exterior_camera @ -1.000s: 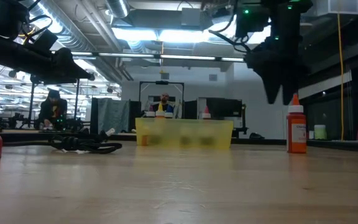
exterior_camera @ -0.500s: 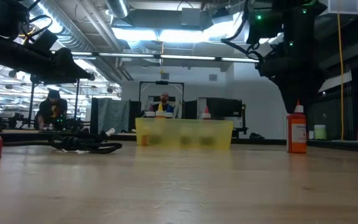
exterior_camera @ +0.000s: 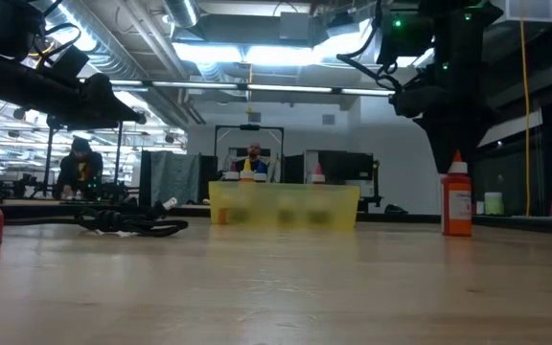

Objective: Pick & Place food coloring
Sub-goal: Put the orange food coloring bottle into the yellow bin

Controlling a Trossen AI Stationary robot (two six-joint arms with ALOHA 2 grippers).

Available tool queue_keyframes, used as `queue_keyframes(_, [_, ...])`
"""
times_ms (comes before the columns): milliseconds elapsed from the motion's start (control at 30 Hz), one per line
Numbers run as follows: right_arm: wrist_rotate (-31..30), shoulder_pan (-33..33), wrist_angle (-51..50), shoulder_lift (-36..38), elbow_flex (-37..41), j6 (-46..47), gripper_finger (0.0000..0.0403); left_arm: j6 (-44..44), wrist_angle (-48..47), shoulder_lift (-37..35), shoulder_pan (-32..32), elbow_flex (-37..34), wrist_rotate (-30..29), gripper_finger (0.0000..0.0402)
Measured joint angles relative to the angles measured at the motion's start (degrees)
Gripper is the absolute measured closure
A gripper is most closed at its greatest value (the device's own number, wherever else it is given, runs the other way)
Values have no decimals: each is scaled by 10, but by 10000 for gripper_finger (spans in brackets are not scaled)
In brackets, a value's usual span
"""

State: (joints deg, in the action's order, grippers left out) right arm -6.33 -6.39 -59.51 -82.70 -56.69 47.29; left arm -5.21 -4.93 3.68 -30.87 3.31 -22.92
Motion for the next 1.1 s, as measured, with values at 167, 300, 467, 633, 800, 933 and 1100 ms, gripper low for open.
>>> queue_keyframes(167, [2,0,-1,0,0,0,265,0,0,0,0,0,0,38])
queue_keyframes(300, [3,0,-1,0,-1,-19,283,0,0,0,0,0,0,38])
queue_keyframes(467, [5,-3,-18,-1,-25,-47,274,0,0,0,0,0,0,37])
queue_keyframes(633, [5,-26,-55,-6,-85,-99,276,0,0,0,0,0,0,38])
queue_keyframes(800, [2,-57,-129,-42,-188,-159,277,0,0,0,0,0,0,37])
queue_keyframes(933, [-1,-87,-148,-89,-279,-218,274,0,0,0,0,0,0,38])
queue_keyframes(1100, [-1,-118,-148,-161,-394,-285,275,0,0,0,0,0,0,37])
